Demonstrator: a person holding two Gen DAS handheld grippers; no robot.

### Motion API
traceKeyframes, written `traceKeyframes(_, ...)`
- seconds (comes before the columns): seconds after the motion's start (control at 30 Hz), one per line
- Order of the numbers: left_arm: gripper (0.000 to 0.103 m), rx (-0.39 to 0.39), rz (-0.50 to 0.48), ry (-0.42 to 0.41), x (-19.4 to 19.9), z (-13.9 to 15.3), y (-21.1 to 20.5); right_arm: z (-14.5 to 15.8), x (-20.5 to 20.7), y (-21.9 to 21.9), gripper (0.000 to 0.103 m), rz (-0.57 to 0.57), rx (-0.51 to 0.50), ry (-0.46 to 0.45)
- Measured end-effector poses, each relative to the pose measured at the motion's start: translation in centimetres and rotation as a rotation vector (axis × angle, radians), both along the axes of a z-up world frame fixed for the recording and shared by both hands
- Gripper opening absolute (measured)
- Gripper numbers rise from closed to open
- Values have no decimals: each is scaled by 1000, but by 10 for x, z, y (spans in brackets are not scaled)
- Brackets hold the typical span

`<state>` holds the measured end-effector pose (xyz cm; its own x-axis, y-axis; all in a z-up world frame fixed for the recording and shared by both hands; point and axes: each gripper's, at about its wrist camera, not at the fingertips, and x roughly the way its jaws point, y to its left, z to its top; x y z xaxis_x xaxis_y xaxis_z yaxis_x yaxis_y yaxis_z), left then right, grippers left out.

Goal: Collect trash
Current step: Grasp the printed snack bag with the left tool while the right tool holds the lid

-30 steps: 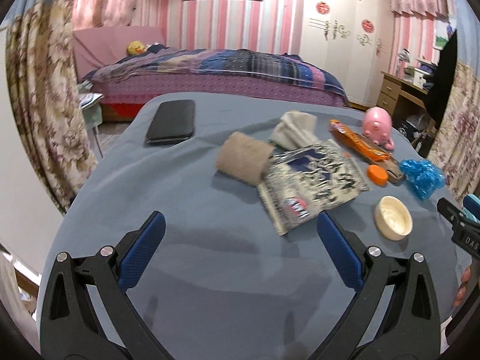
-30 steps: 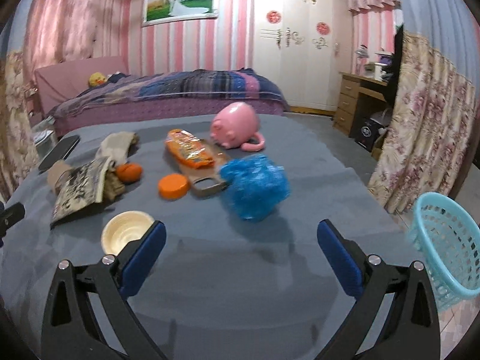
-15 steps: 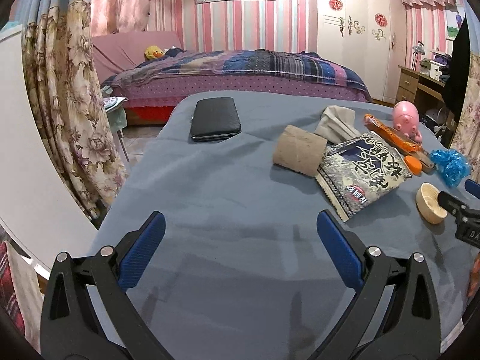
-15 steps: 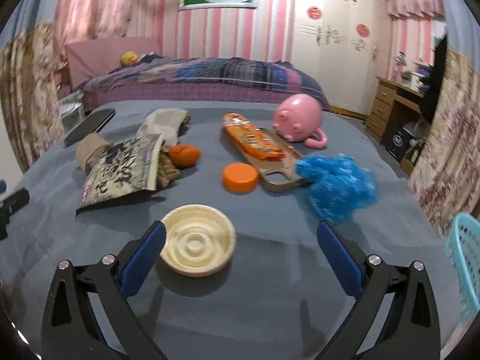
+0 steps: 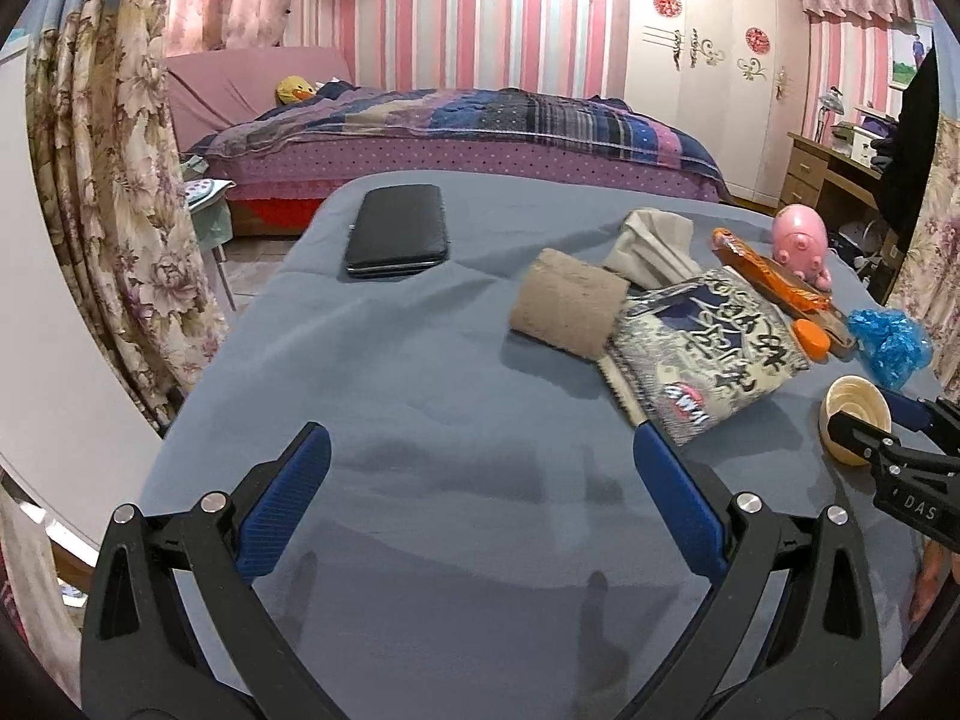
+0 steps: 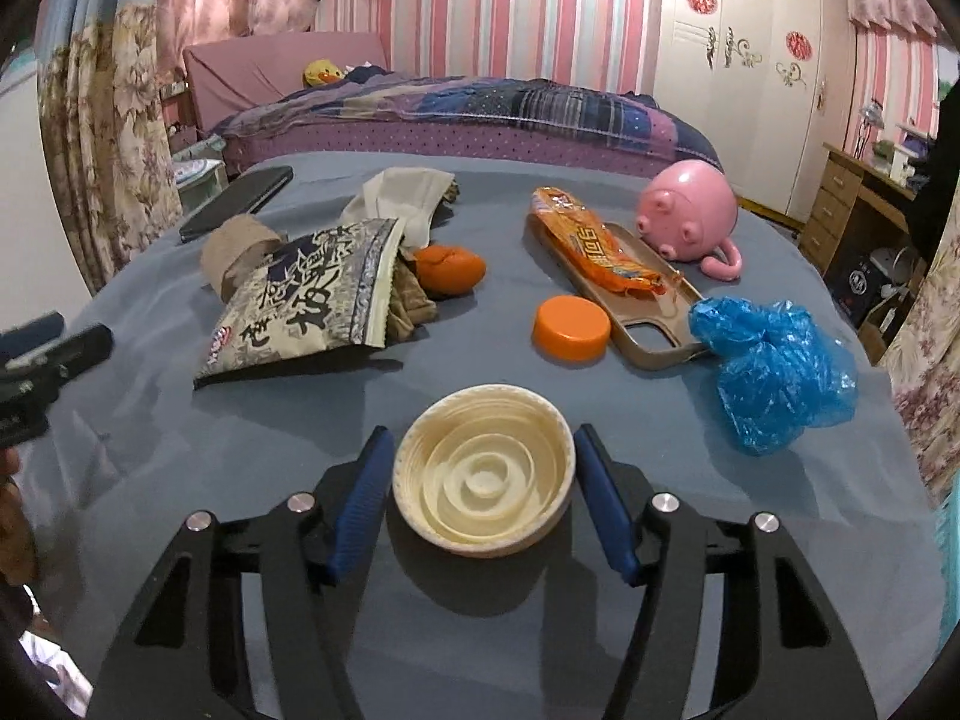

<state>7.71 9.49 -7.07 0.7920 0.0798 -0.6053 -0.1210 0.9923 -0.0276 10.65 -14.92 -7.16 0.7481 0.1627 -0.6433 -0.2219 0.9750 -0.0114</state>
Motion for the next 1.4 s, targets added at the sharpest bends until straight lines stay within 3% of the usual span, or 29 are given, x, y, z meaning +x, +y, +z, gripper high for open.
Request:
traceKeyframes(0.27, 98, -38, -80, 18, 19, 1, -43, 18, -4, -56, 61, -135, -20, -57)
traceKeyframes(0.43, 98, -12, -133, 55, 33, -5, -77, 18, 0, -91, 61, -215, 13, -44)
traceKeyframes(0.63, 97, 37, -191, 139, 53, -14, -98, 14, 7, -103, 61, -236, 41, -32)
traceKeyframes(0.77, 78, 22, -177, 200, 63, -22, -96, 13, 7, -98, 61, -221, 35, -32)
traceKeyframes(0.83, 71, -18, -156, 183, 63, -19, -88, 13, 6, -97, 61, -214, 32, -34)
traceKeyframes(1.03, 69, -129, -112, 85, 51, -7, -66, 14, 5, -99, 61, -214, 51, -33)
traceKeyframes(1.17, 40, -157, -132, 119, 62, -11, -64, 14, 6, -101, 61, -216, 58, -34)
traceKeyframes(1.3, 36, -120, -167, 109, 64, -7, -75, 14, 6, -98, 61, -208, 46, -38)
traceKeyframes(1.4, 36, -45, -207, 90, 63, -2, -92, 13, 6, -98, 61, -208, 50, -35)
